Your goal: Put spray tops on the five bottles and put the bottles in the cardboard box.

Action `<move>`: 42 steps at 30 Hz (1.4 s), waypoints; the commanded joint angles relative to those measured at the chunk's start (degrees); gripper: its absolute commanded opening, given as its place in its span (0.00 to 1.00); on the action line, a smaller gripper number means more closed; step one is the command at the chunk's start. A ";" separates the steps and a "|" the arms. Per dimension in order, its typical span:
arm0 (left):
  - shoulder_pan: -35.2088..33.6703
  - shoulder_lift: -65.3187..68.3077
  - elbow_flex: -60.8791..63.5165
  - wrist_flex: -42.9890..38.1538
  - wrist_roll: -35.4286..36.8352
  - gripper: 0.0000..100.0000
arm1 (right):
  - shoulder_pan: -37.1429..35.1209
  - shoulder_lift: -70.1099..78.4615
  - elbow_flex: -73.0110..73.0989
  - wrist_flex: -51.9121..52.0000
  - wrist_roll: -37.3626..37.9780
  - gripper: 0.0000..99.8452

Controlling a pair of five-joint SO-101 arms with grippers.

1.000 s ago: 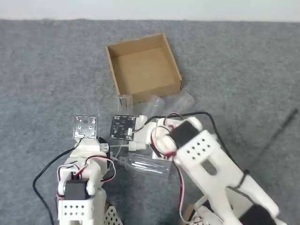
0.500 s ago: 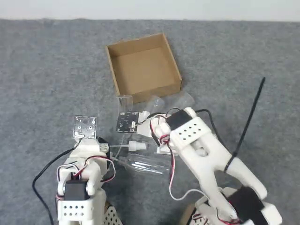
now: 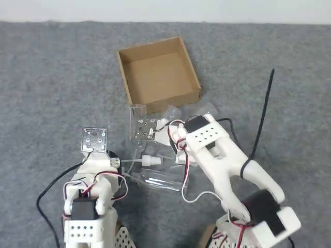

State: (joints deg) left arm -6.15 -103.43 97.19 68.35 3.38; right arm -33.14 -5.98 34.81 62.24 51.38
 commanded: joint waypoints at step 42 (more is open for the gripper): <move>0.26 -0.88 -0.66 0.44 0.44 0.01 | 6.20 3.65 -5.71 -4.88 -22.51 0.23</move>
State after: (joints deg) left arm -6.07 -103.43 97.19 68.35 3.38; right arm -28.31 -1.41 33.23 58.20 33.27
